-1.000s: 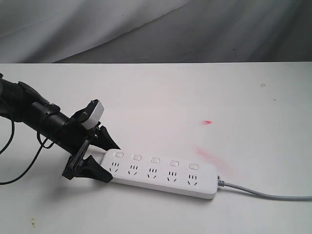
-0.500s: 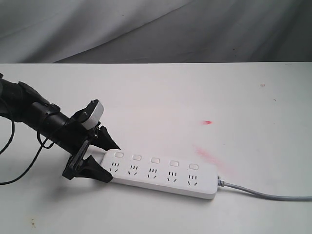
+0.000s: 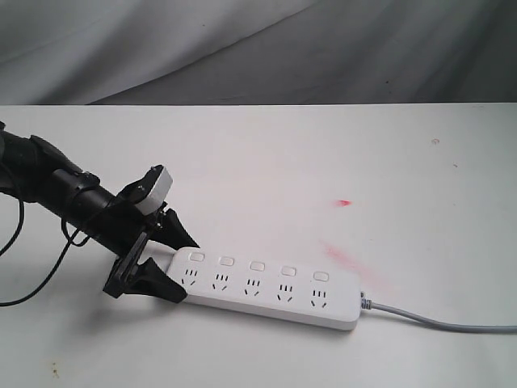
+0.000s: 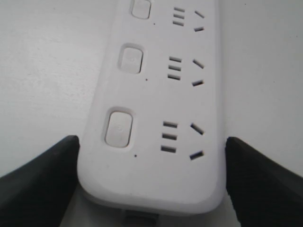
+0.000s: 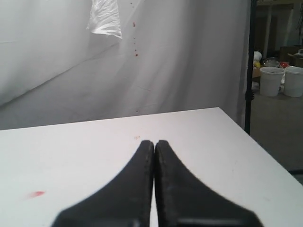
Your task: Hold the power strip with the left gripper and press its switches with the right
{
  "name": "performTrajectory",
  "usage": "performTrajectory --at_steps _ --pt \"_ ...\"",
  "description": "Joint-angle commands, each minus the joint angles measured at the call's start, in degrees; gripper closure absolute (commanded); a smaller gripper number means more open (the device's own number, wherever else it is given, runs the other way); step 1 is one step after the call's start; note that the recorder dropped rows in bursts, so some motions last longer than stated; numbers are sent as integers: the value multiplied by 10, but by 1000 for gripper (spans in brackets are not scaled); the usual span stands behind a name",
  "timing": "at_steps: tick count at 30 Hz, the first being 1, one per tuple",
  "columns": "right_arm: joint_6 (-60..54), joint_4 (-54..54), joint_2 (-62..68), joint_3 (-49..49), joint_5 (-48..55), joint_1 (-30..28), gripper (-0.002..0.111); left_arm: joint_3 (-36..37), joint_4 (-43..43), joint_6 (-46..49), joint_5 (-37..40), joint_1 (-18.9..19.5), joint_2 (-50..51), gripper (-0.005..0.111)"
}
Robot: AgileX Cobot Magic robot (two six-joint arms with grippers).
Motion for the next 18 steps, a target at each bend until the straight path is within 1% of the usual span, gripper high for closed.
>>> performTrajectory --at_steps 1,5,12,18 --pt "1 17 -8 36 -3 -5 108 12 109 -13 -72 -3 24 64" --pt "1 21 -8 40 -3 -5 108 12 109 -13 -72 -3 24 64" --pt "-7 12 -8 40 81 -5 108 12 109 -13 -72 -3 24 64" --pt "-7 12 -8 40 85 -5 108 12 109 -13 -72 -3 24 64"
